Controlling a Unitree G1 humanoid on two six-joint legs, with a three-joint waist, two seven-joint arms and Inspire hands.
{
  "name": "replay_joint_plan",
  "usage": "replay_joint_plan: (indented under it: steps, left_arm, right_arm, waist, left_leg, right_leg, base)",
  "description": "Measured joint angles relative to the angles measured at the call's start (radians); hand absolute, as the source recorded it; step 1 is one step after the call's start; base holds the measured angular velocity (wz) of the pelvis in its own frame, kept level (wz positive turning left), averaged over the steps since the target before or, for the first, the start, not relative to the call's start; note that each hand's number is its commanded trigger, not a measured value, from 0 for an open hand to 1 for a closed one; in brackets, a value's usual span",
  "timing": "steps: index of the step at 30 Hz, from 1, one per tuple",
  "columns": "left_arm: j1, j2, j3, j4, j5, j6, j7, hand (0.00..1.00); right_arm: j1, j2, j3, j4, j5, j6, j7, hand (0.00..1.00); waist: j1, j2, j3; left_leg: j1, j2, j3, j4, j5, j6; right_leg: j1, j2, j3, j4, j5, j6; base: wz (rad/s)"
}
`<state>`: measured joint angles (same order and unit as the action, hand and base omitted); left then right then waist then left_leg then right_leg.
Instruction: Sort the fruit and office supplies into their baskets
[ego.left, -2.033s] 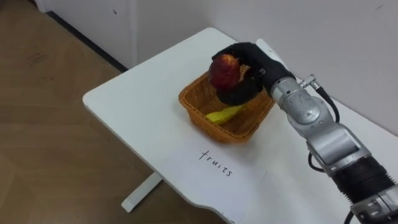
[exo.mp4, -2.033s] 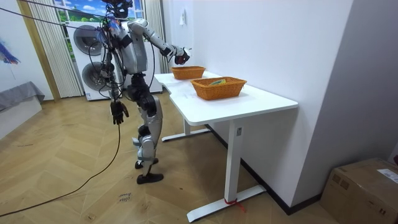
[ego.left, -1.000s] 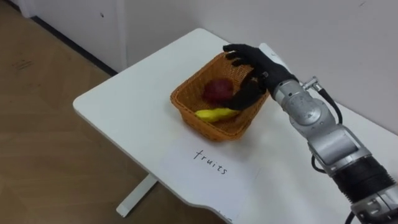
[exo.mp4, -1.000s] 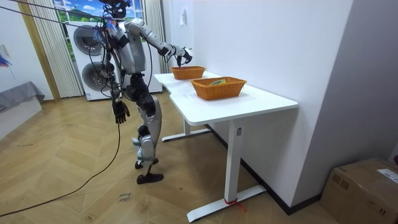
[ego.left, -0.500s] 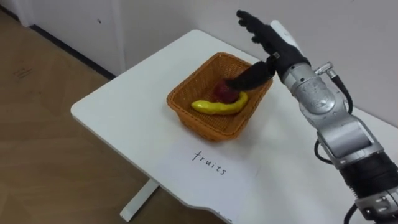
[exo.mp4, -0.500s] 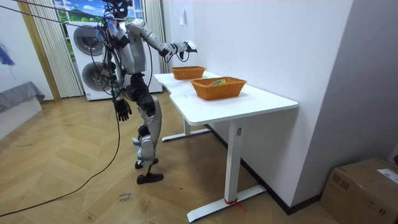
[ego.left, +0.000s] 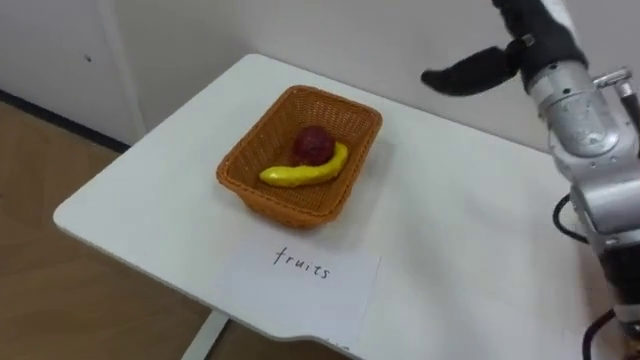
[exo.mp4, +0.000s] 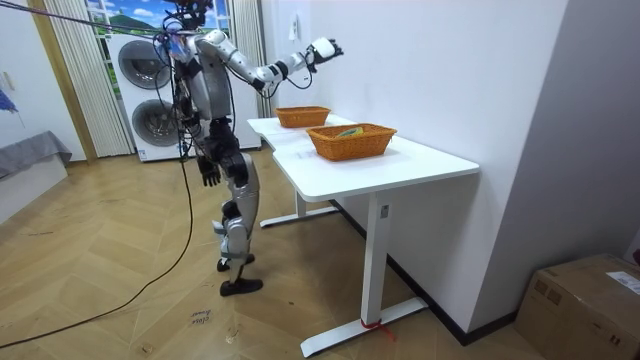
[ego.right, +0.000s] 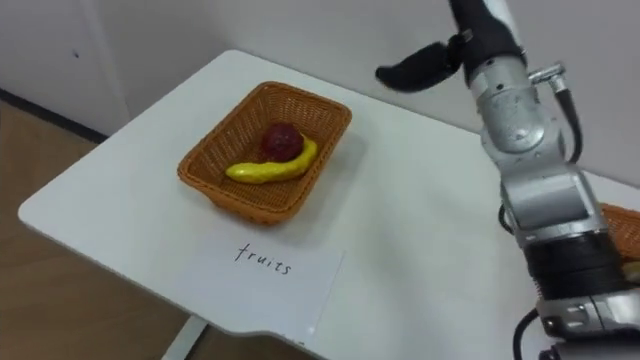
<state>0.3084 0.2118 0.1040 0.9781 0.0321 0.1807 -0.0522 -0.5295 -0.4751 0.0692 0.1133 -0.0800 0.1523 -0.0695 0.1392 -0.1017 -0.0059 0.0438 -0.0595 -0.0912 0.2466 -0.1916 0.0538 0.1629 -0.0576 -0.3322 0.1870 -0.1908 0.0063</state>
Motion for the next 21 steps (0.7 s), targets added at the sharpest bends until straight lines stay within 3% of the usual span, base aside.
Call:
replay_joint_plan:
  steps: [3, 11, 13, 21]
  left_arm:
    - [-0.006, 0.001, 0.013, 0.006, -0.001, -0.020, 0.004, 0.00]
    - [-0.015, 0.002, 0.010, 0.000, -0.001, -0.041, 0.005, 0.00]
    - [-0.011, 0.002, 0.009, 0.000, -0.003, -0.053, 0.007, 0.00]
    - [-0.020, 0.001, 0.010, 0.018, -0.037, -0.079, 0.023, 0.00]
  right_arm:
    - [0.000, -0.025, -0.076, -0.071, 0.000, -0.009, -0.028, 0.00]
    - [0.012, -0.065, -0.184, -0.096, 0.018, -0.021, -0.133, 0.00]
    - [0.020, -0.065, -0.204, -0.099, 0.026, -0.022, -0.149, 0.00]
    - [0.059, -0.083, -0.271, -0.098, 0.123, -0.056, -0.211, 0.00]
  waist:
    - [-0.053, -0.002, -0.0013]
    - [-0.131, -0.012, -0.0004]
    - [-0.135, -0.010, 0.0005]
    - [-0.166, 0.001, 0.0039]
  left_leg:
    - [0.004, 0.003, 0.018, -0.007, 0.000, 0.000]
    - [0.019, 0.018, 0.073, -0.011, -0.008, 0.003]
    - [0.027, 0.022, 0.090, -0.011, -0.013, 0.004]
    - [0.054, 0.031, 0.123, -0.015, -0.023, 0.005]
  right_leg:
    - [-0.005, 0.001, 0.023, 0.002, 0.000, 0.000]
    - [-0.020, 0.006, 0.065, 0.018, 0.001, -0.001]
    - [-0.020, 0.009, 0.083, 0.019, 0.001, -0.001]
    - [-0.012, 0.011, 0.090, 0.018, 0.005, -0.002]
  base:
    - [-0.15]
    - [-0.21]
    - [-0.26]
    - [-0.16]
